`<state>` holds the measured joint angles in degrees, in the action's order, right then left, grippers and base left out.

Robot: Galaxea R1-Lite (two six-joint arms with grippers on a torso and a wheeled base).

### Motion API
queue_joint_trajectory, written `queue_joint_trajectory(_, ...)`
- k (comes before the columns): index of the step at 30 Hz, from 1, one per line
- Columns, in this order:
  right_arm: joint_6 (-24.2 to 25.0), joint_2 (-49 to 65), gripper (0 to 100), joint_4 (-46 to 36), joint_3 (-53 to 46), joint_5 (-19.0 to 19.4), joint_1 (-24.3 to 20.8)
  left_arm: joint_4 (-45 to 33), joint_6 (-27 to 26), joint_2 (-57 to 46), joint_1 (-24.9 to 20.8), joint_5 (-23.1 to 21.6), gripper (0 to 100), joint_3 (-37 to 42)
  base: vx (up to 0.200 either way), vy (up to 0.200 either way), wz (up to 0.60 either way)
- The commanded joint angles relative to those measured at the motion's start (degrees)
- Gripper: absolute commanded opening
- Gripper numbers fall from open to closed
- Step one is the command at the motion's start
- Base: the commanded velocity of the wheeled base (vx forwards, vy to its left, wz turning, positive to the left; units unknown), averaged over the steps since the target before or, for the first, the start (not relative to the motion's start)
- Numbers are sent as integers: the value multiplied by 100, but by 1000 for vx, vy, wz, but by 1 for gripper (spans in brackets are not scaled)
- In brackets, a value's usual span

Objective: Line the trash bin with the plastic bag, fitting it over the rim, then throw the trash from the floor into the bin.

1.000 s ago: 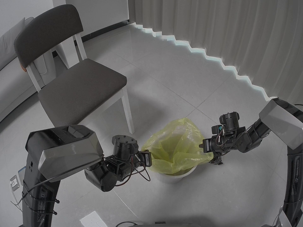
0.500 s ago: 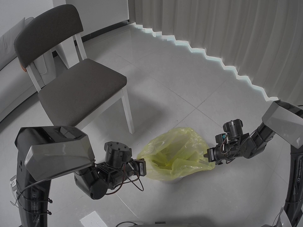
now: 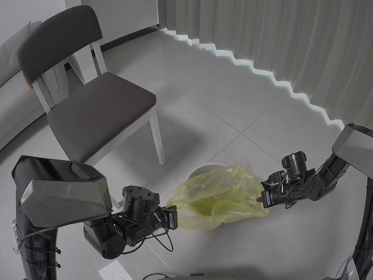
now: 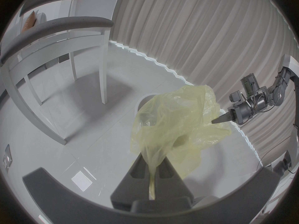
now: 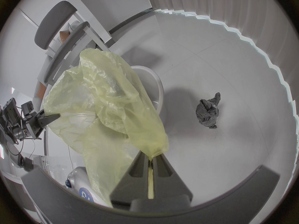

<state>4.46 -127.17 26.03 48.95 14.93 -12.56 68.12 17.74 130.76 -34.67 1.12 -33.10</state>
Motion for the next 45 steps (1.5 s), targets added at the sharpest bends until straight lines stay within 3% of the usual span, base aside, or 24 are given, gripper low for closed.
queue_joint_trajectory(1,-16,149,0,8,-184,1,-1,43,2,-94,-93,-7,0,146,0,0,0)
queue_joint_trajectory(20,-24,289,0,34,-465,-26,34,500,-33,-50,-128,-7,0,664,0,0,0)
queue_joint_trajectory(34,-226,-959,0,34,695,-26,87,430,-139,1171,189,-270,0,-470,0,0,0)
queue_joint_trajectory(45,-174,-1178,0,-274,1381,-26,236,149,-130,1242,558,-270,0,-1269,0,0,0)
